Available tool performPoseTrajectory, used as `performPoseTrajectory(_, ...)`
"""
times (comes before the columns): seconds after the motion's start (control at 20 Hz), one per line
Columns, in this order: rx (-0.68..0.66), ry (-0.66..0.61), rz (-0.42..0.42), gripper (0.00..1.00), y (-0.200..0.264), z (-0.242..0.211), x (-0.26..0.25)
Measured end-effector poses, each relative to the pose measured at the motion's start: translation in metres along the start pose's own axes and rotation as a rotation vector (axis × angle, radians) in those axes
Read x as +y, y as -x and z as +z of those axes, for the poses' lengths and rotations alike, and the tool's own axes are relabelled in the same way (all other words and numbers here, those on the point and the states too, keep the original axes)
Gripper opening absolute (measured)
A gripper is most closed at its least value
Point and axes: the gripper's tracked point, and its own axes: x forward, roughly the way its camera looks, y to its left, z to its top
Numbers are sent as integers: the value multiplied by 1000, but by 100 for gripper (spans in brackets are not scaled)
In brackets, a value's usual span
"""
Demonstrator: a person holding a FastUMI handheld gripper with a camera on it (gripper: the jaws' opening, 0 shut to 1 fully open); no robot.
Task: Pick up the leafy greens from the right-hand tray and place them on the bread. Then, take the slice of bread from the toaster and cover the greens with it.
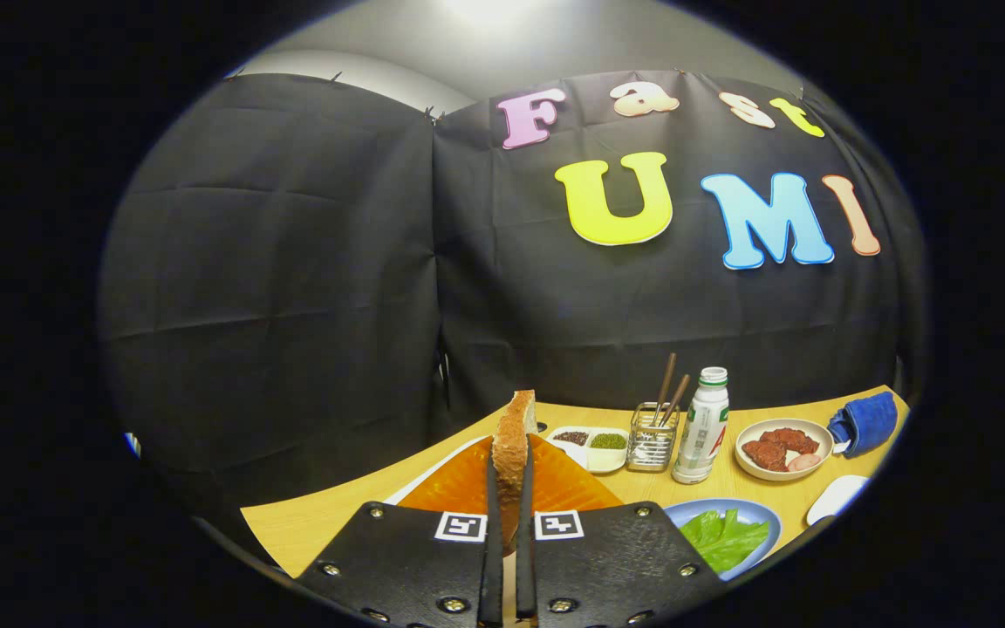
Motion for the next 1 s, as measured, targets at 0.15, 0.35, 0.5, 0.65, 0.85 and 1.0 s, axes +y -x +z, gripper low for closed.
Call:
performPoseTrajectory(0.15,-45,-31,7,6,13,32,-8)
performPoseTrajectory(0.35,-80,-17,-11,6,39,53,-33)
performPoseTrajectory(0.5,-81,-2,-37,6,55,50,-55)
performPoseTrajectory(0.65,-76,15,-81,6,67,46,-80)
performPoseTrajectory(0.85,-57,-17,-100,6,78,31,-105)
performPoseTrajectory(1.0,-29,-29,-118,6,84,16,-124)
